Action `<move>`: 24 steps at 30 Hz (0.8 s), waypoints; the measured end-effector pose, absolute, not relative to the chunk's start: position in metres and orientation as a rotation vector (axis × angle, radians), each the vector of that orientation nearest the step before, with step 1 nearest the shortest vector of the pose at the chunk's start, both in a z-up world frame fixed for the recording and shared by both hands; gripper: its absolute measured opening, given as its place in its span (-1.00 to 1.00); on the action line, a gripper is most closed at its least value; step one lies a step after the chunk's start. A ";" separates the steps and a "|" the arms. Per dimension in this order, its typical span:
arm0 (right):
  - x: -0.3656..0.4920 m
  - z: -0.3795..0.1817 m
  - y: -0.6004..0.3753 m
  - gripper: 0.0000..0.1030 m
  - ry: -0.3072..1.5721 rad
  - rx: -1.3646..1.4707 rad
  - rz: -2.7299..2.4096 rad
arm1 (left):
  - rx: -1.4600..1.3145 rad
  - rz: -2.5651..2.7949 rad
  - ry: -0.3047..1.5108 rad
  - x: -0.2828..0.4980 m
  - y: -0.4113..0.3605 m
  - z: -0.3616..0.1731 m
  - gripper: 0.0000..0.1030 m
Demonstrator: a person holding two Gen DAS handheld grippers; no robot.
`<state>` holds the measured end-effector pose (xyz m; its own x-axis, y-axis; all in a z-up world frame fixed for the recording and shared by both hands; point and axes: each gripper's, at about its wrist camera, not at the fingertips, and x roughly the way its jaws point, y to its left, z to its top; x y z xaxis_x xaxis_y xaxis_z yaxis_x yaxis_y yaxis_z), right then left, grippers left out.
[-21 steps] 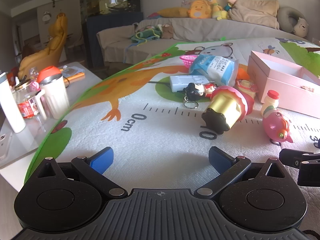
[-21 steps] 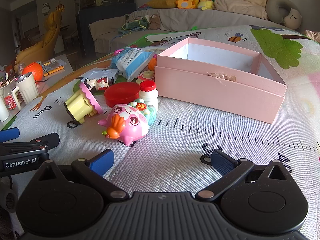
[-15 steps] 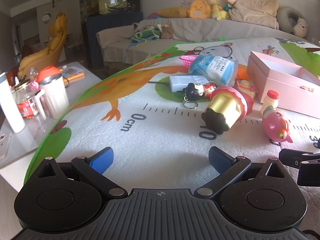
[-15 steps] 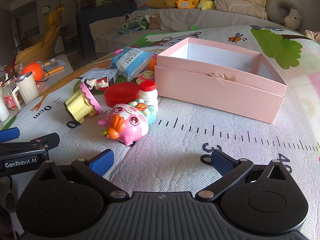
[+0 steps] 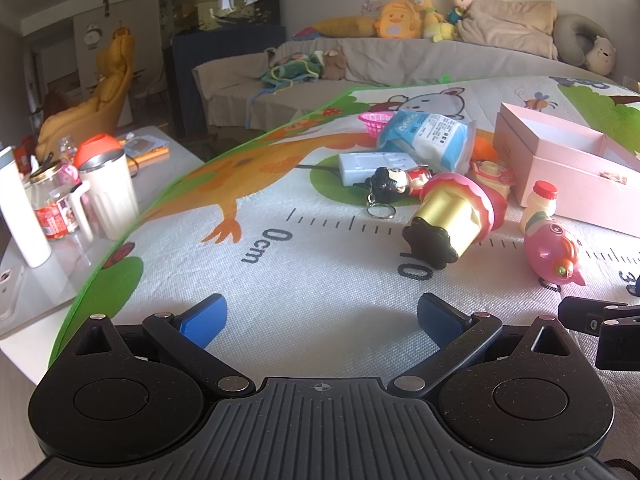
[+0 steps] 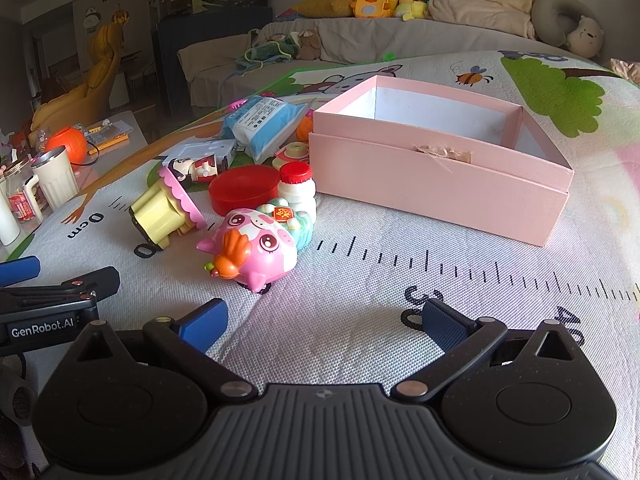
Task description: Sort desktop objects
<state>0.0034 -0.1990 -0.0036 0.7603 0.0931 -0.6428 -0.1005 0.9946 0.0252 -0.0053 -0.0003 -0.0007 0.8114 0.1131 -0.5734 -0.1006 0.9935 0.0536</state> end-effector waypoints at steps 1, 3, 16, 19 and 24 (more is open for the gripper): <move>0.003 -0.004 -0.199 1.00 0.699 -0.011 0.105 | 0.021 0.114 0.614 -0.005 0.000 -0.001 1.00; 0.003 -0.004 -0.199 1.00 0.699 -0.011 0.105 | 0.021 0.114 0.614 -0.005 0.000 -0.001 1.00; 0.006 -0.003 -0.192 1.00 0.712 -0.035 0.088 | 0.024 0.084 0.628 -0.004 0.001 0.001 1.00; 0.006 -0.003 -0.193 1.00 0.721 -0.037 0.089 | 0.002 0.078 0.640 -0.003 0.004 0.002 1.00; 0.004 0.000 -0.196 1.00 0.763 -0.025 0.111 | -0.010 0.052 0.678 -0.001 0.007 0.002 1.00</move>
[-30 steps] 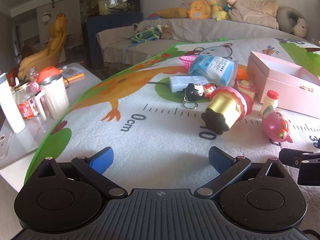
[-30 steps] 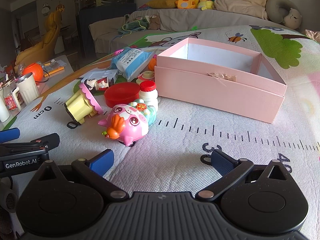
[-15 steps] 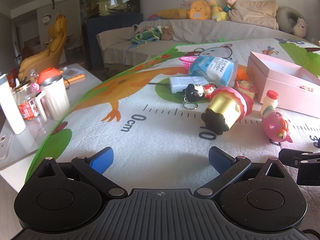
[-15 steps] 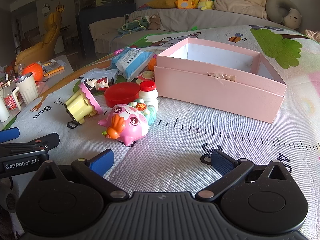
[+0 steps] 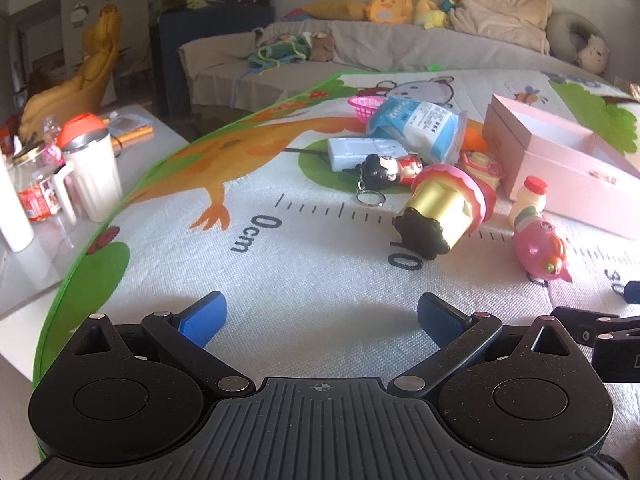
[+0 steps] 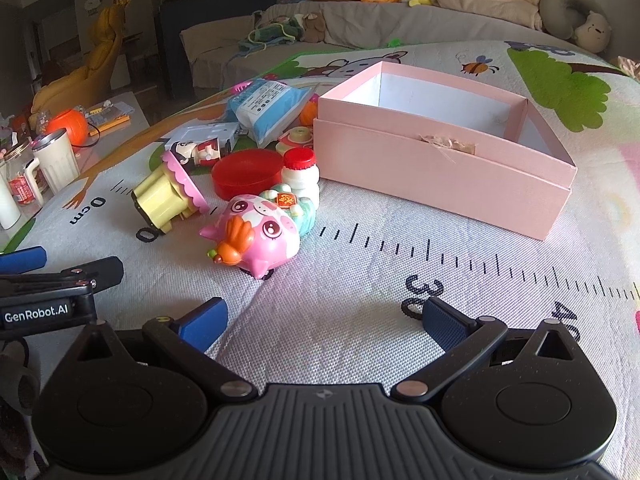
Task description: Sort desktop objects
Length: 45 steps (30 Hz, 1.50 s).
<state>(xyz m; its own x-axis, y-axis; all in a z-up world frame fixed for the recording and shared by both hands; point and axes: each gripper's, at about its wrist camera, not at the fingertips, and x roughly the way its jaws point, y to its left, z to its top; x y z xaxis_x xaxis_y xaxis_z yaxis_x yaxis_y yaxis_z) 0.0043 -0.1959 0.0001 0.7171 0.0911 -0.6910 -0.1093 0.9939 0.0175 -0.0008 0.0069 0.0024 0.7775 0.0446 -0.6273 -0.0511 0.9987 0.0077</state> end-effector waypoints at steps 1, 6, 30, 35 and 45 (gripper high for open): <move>0.003 0.000 -0.195 1.00 0.767 -0.023 0.106 | -0.008 0.050 0.682 -0.001 0.007 0.003 1.00; -0.002 0.005 -0.194 1.00 0.825 -0.060 0.130 | 0.075 -0.039 0.699 0.000 0.011 0.012 1.00; 0.097 0.052 -0.181 -0.58 0.800 -0.052 0.192 | 0.161 -0.308 0.703 0.055 -0.024 0.039 1.00; 0.077 0.063 -0.197 -0.05 0.802 -0.116 0.150 | 0.194 -0.273 0.704 0.062 -0.033 0.036 1.00; 0.078 0.037 -0.195 0.40 0.888 0.170 0.254 | 0.287 -0.078 0.701 0.067 0.000 0.038 1.00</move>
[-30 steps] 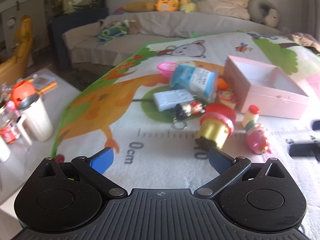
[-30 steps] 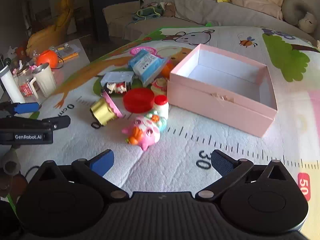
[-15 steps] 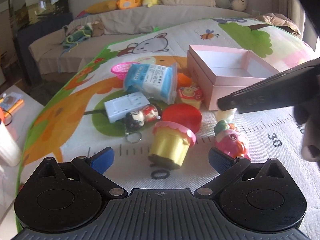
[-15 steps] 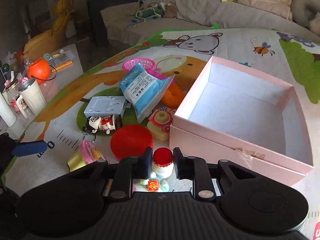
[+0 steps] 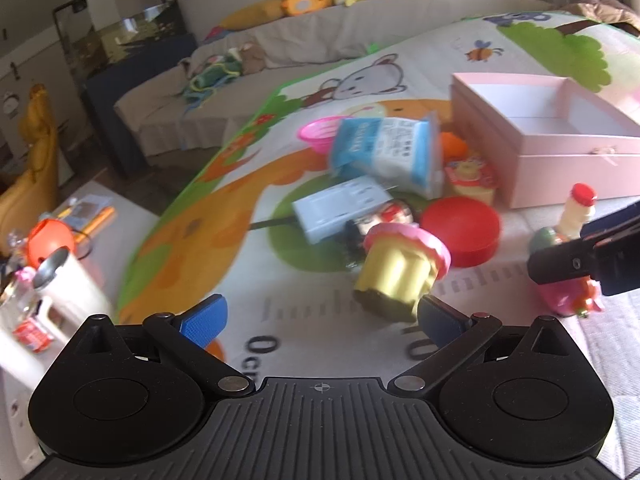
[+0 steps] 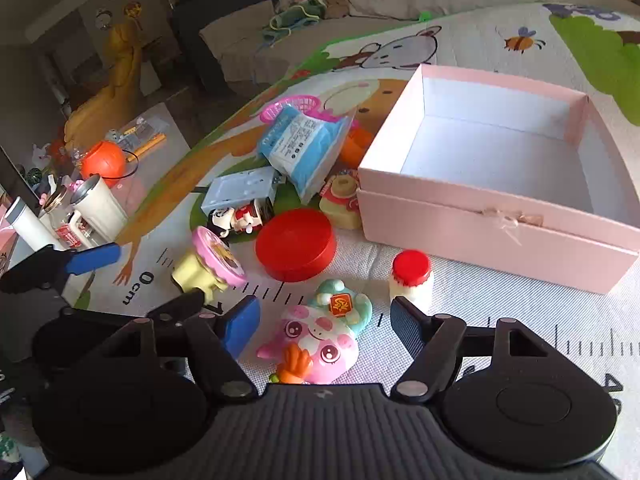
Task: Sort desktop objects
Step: 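Reach the right gripper to the pink chick figure and close on it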
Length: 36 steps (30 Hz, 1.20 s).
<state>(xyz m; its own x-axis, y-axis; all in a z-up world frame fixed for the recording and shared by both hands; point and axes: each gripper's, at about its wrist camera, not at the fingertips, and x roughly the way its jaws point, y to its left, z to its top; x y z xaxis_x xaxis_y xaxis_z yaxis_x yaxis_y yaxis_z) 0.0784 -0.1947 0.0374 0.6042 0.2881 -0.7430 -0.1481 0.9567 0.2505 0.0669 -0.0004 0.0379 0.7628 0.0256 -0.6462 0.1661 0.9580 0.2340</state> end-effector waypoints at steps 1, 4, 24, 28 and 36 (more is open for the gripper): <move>0.081 0.033 -0.192 0.24 0.901 0.172 0.254 | 0.285 -0.069 0.704 0.066 0.004 0.039 1.00; 0.077 0.026 -0.189 -0.05 0.953 0.165 0.294 | 0.285 -0.059 0.703 0.064 0.008 0.042 1.00; 0.084 0.096 -0.235 0.13 0.728 0.087 0.167 | 0.230 -0.195 0.648 0.082 -0.024 0.037 0.99; 0.139 0.102 -0.213 0.14 0.686 0.053 0.155 | 0.213 -0.202 0.654 0.082 -0.012 0.030 1.00; 0.206 0.061 -0.186 0.30 0.806 0.040 0.256 | 0.092 -0.170 0.727 0.074 0.018 0.008 1.00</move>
